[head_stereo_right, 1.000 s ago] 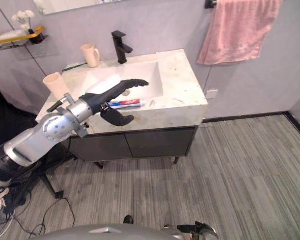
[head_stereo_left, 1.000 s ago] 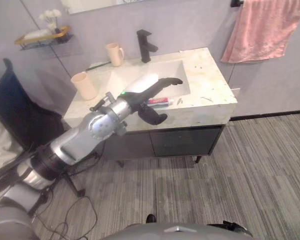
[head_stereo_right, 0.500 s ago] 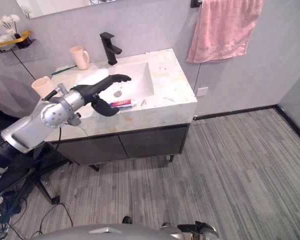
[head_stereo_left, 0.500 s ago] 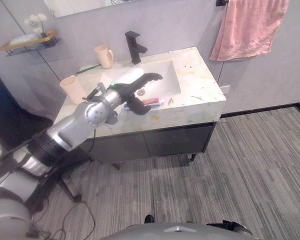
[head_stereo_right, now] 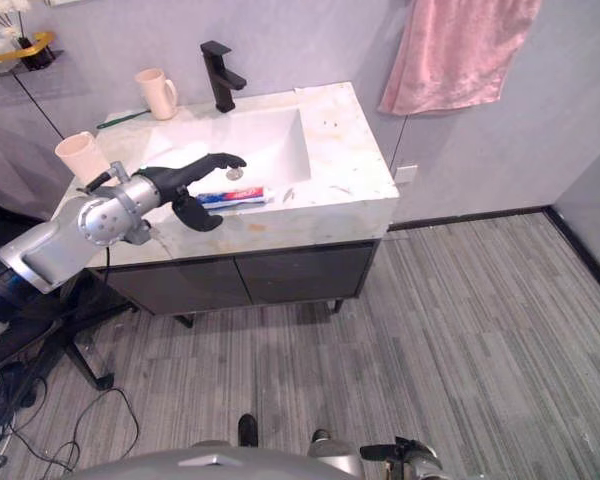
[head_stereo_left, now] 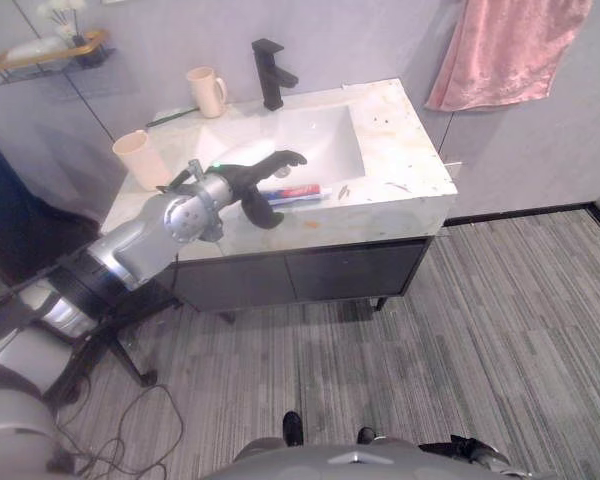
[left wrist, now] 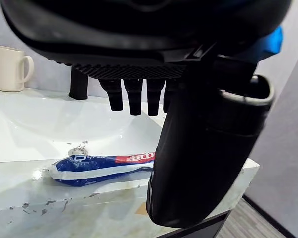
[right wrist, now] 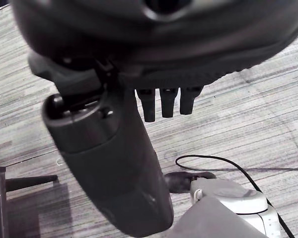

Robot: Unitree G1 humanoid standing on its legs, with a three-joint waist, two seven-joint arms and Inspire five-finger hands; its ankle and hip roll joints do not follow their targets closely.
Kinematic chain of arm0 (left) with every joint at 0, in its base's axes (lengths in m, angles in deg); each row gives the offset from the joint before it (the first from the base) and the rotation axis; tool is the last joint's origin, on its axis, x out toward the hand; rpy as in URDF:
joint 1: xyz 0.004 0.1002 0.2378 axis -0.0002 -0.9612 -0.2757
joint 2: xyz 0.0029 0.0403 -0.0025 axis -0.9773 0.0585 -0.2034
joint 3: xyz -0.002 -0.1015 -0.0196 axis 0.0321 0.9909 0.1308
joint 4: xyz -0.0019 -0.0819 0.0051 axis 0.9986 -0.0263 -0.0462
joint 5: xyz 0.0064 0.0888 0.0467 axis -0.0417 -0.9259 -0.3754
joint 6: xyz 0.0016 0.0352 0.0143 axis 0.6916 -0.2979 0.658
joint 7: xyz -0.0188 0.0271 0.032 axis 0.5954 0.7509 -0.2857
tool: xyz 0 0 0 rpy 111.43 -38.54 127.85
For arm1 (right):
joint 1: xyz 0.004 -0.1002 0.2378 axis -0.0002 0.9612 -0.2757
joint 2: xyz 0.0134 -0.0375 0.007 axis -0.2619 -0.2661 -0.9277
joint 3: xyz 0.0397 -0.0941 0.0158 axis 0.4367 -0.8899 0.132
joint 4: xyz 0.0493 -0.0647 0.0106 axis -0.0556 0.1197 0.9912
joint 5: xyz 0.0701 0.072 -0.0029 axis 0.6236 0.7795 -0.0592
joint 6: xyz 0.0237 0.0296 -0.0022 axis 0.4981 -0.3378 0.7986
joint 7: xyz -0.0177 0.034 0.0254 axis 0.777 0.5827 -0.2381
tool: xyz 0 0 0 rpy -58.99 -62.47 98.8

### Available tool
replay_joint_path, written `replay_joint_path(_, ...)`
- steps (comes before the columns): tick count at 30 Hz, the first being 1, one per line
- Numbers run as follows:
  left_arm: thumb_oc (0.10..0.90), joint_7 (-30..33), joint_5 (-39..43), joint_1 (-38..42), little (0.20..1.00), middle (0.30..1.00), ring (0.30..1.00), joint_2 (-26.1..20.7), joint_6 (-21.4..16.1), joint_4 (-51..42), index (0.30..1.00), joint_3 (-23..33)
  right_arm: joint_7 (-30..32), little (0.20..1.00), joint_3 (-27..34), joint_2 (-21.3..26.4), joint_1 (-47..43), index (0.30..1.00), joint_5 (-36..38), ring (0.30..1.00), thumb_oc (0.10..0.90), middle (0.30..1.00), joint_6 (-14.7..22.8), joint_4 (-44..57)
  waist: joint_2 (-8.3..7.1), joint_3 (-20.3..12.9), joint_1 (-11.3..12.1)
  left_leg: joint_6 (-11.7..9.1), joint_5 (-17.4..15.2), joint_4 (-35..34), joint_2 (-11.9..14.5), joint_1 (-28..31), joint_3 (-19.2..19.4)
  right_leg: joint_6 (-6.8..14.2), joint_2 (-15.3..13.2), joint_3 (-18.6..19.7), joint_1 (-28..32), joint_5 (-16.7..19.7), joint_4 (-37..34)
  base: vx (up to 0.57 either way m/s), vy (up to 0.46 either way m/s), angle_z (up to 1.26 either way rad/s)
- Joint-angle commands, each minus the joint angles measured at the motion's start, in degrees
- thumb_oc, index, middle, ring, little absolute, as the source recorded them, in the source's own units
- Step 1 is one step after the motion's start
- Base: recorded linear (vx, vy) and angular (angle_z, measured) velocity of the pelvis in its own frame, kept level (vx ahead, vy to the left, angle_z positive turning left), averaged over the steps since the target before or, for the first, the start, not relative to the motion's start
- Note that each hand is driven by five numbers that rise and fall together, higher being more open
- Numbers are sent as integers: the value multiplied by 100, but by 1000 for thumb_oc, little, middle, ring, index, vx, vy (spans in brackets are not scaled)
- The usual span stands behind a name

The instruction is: Organize the bathroom.

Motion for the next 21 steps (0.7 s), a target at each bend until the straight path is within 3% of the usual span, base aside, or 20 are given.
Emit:
replay_joint_path(1, 800, 94, -177, 1363, 900, 900, 900, -183, 112, 430, 900, 230, 126, 900, -1, 99, 142, 900, 164, 900, 800, 900, 119, 69, -184, -555, -6, 154, -337, 60, -342, 68, 42, 320, -46, 282, -205, 133, -38, 74, 19, -2)
replay_joint_path(21, 800, -150, -3, 1767, 900, 900, 900, 164, 420, 1321, 900, -264, 284, 900, -59, -74, 350, 900, 279, 900, 800, 900, 164, 88, -180, -656, -308, 337, -547, -14, -405, 299, 222, 385, -19, 452, -338, 198, -38, 42, 12, -4)
